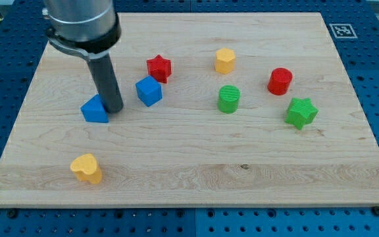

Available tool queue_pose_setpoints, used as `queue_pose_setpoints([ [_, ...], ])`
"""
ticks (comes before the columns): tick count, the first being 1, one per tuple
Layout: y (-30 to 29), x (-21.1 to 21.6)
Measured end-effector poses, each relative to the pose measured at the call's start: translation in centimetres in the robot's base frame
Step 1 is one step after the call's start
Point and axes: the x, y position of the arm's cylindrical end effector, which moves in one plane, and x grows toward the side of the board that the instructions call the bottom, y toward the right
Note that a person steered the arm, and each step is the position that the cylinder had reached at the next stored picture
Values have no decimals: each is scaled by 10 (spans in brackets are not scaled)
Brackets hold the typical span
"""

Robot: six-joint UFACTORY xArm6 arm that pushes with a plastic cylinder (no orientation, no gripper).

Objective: Push the blue triangle closer to the yellow heart

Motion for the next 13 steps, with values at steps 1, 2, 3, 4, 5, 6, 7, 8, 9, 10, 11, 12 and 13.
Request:
queue_pose_setpoints([
  [1, -13, -13],
  [2, -29, -13],
  [3, -30, -11],
  [4, -22, -9],
  [5, -20, 1],
  [6, -20, 9],
  [7, -20, 17],
  [8, -22, 18],
  [9, -38, 18],
  [10, -55, 19],
  [11, -56, 22],
  [12, -44, 17],
  [13, -31, 17],
])
